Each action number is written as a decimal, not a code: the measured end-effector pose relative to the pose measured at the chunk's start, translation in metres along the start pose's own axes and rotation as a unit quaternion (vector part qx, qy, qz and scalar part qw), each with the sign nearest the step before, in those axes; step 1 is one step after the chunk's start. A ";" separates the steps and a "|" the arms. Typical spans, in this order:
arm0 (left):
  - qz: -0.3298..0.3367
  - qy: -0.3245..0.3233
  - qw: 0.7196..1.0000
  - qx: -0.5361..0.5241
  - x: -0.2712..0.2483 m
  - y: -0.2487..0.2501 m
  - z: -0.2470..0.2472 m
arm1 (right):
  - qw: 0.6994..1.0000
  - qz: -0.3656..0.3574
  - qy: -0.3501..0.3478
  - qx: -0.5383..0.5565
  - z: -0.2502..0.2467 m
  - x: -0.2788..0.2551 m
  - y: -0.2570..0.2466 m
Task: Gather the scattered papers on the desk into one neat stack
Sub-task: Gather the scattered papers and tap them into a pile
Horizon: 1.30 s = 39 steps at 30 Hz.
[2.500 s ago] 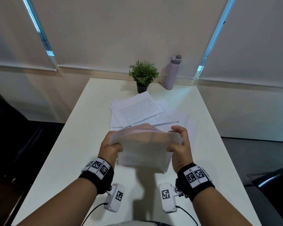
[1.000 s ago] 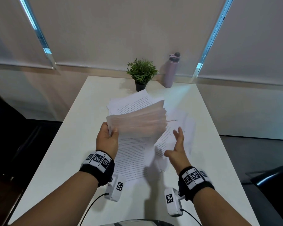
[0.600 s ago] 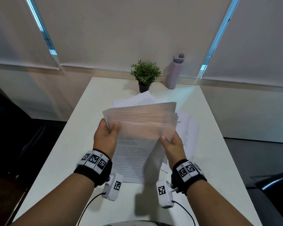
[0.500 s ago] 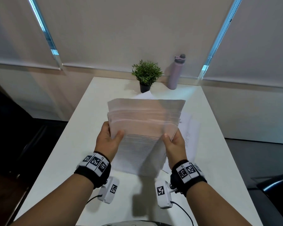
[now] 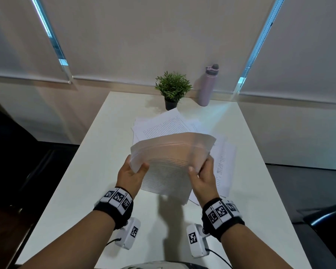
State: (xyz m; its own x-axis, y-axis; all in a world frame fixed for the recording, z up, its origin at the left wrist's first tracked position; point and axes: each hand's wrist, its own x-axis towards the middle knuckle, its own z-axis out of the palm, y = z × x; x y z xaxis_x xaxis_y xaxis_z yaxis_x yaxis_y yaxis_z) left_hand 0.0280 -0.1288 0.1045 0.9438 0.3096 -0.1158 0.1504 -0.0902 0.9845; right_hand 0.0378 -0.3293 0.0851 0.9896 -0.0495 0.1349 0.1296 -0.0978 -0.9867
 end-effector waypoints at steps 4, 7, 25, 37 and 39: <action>-0.011 0.002 1.000 -0.018 0.004 0.000 -0.002 | 0.991 -0.126 0.019 -0.036 -0.006 0.017 -0.021; -0.009 0.012 0.999 -0.035 0.006 0.005 -0.002 | 0.966 -0.205 0.000 -0.158 -0.008 0.028 -0.027; -0.040 -0.008 0.998 -0.037 0.009 -0.001 -0.009 | 0.984 0.160 -0.035 0.068 0.009 0.009 -0.003; -0.053 0.009 0.998 -0.022 0.015 -0.005 -0.018 | 0.979 0.156 -0.110 -0.069 0.002 0.002 0.012; -0.076 -0.022 0.997 -0.005 0.010 -0.021 -0.024 | 0.980 0.158 -0.095 -0.073 0.006 0.007 0.011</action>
State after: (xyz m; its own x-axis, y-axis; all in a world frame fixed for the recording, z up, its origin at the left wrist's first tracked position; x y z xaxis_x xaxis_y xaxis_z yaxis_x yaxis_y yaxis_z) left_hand 0.0269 -0.1015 0.0857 0.9224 0.2779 -0.2682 0.2891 -0.0364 0.9566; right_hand 0.0461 -0.3252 0.0743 0.9746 0.0837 -0.2079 -0.1814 -0.2497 -0.9512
